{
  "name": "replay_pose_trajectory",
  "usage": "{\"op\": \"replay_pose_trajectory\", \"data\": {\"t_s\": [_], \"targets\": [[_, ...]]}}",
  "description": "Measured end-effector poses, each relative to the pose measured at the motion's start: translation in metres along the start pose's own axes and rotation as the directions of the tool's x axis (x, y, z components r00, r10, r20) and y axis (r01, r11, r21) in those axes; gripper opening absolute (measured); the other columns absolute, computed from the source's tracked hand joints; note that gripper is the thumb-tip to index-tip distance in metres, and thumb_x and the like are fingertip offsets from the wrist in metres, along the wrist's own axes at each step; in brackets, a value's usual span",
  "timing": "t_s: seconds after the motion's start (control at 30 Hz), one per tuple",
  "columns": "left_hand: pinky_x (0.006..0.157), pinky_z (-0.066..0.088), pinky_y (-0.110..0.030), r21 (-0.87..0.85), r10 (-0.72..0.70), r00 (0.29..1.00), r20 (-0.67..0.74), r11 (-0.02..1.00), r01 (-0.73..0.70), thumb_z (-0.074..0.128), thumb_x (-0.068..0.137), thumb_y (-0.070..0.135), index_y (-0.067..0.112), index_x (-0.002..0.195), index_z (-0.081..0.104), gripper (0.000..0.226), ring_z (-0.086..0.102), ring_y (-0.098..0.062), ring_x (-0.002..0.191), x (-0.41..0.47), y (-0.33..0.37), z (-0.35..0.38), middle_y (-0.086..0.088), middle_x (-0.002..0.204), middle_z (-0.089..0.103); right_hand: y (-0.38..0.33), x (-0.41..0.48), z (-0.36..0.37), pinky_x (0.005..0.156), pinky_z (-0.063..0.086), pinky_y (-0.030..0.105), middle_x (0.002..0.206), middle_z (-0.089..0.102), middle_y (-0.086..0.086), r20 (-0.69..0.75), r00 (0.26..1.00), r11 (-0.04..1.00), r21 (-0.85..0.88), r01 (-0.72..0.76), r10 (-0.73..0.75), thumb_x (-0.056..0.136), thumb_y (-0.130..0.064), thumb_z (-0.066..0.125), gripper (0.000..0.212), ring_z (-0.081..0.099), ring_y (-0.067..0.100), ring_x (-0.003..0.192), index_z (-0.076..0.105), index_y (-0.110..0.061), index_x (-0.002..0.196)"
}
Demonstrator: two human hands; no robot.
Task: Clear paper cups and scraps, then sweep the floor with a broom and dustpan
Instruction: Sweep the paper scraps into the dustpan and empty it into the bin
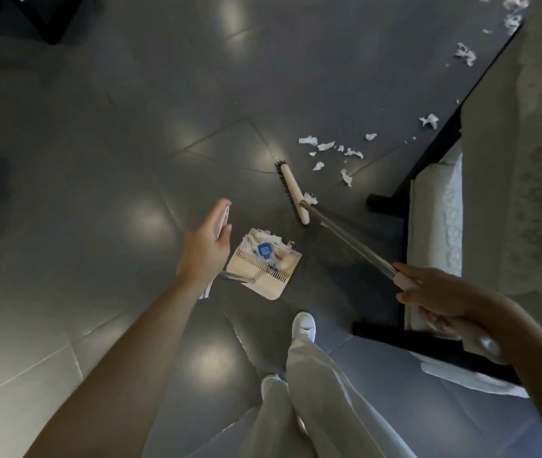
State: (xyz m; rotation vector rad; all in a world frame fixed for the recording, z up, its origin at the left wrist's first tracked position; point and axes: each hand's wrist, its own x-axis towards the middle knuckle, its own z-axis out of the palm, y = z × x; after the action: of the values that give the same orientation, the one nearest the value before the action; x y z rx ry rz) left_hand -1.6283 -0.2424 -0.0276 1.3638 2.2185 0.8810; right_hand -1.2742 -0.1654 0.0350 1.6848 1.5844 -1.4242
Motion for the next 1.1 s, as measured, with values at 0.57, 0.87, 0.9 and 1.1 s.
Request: {"op": "replay_pose_trajectory", "data": {"t_s": [0.57,0.87,0.9,1.1], "targets": [[0.073,0.038,-0.02,-0.014,0.018,0.998,0.054,1.0,-0.017,0.057,0.094,0.014,0.024,0.131,0.055,0.038,0.064,-0.031,0.097,0.107,0.058,0.051,-0.008,0.113,0.069,-0.022,0.082,-0.027,0.051,0.042,0.02,0.087,0.058,0.005,0.057,0.994,0.99,-0.11,-0.083,0.089,0.095,-0.005,0.045,0.058,0.055,0.016,0.067,0.03,-0.023,0.148],[0.074,0.04,-0.029,-0.029,0.078,0.988,0.134,0.997,-0.075,0.055,0.096,0.015,0.024,0.132,0.053,0.037,0.061,-0.039,0.094,0.146,0.057,0.045,-0.011,0.108,0.068,-0.032,0.033,-0.036,0.044,0.043,0.017,0.071,0.056,0.001,0.187,0.979,0.997,-0.025,-0.075,0.079,0.094,-0.014,0.056,0.075,0.047,0.003,0.041,0.013,-0.037,0.151],[0.073,0.04,-0.029,-0.028,0.083,0.986,0.147,0.996,-0.079,0.054,0.096,0.016,0.025,0.132,0.053,0.037,0.061,-0.039,0.093,0.15,0.054,0.043,-0.011,0.106,0.068,-0.036,0.031,-0.034,0.044,0.043,0.017,0.071,0.057,0.002,0.165,0.983,0.997,-0.013,-0.081,0.082,0.094,-0.014,0.055,0.075,0.047,0.003,0.04,0.013,-0.037,0.151],[0.062,0.03,-0.02,-0.006,0.138,0.966,0.217,0.99,-0.14,0.051,0.098,0.021,0.03,0.132,0.05,0.035,0.06,-0.035,0.081,0.178,0.036,0.024,-0.007,0.094,0.066,-0.066,0.028,-0.029,0.04,0.041,0.018,0.07,0.055,0.006,0.054,0.988,0.981,0.122,-0.15,0.144,0.096,-0.013,0.053,0.074,0.045,0.006,0.037,0.013,-0.043,0.149]]}}
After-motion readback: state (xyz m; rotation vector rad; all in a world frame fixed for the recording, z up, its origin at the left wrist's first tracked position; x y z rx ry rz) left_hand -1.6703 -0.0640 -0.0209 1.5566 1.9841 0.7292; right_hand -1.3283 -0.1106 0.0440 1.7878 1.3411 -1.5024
